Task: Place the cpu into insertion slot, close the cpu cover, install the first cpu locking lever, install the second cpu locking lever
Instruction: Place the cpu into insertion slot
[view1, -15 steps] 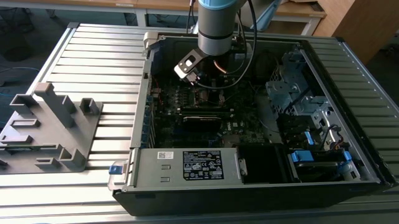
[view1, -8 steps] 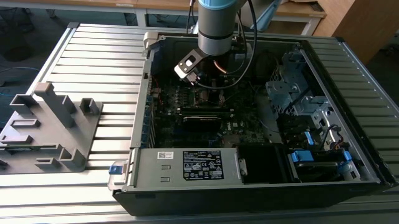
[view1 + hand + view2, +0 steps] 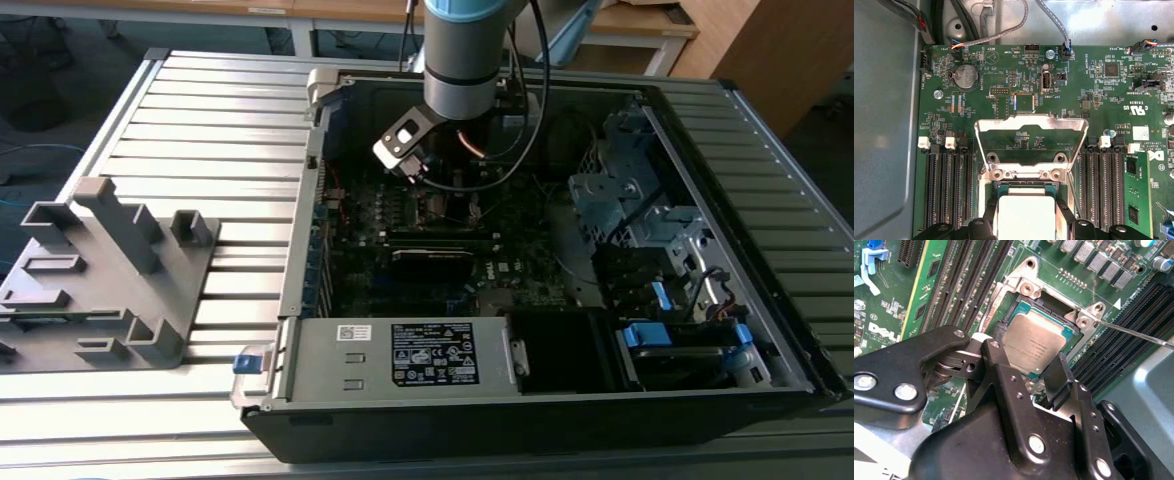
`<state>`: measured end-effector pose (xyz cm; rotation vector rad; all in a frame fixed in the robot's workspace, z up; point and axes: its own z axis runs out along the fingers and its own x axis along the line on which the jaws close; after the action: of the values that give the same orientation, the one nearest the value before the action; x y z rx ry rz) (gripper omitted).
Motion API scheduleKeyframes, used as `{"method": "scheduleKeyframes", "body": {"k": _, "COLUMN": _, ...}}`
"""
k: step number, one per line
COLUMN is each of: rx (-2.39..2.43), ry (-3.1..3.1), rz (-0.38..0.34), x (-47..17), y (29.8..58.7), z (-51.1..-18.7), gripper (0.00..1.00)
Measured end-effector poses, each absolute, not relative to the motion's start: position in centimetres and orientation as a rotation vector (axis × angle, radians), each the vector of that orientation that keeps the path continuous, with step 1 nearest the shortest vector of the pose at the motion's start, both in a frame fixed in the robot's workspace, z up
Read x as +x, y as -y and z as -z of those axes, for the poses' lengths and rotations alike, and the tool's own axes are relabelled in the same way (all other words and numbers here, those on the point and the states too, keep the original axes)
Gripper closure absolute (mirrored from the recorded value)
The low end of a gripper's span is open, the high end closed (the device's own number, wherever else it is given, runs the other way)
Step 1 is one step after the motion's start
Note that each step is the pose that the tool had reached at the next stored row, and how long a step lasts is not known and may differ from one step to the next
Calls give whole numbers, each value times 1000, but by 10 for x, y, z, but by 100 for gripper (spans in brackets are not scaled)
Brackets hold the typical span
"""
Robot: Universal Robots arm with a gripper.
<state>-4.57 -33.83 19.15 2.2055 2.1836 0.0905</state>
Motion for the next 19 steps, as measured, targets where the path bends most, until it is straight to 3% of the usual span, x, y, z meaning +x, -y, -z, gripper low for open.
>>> {"method": "scheduleKeyframes", "body": {"k": 13, "rx": 2205, "ry": -2184, "rz": -93, "x": -45, "y": 338, "z": -191, "gripper": 46}}
{"method": "scheduleKeyframes", "body": {"k": 15, "rx": 2206, "ry": -2184, "rz": -92, "x": -46, "y": 338, "z": -191, "gripper": 39}}
{"method": "scheduleKeyframes", "body": {"k": 19, "rx": 2206, "ry": -2184, "rz": -91, "x": -46, "y": 338, "z": -191, "gripper": 39}}
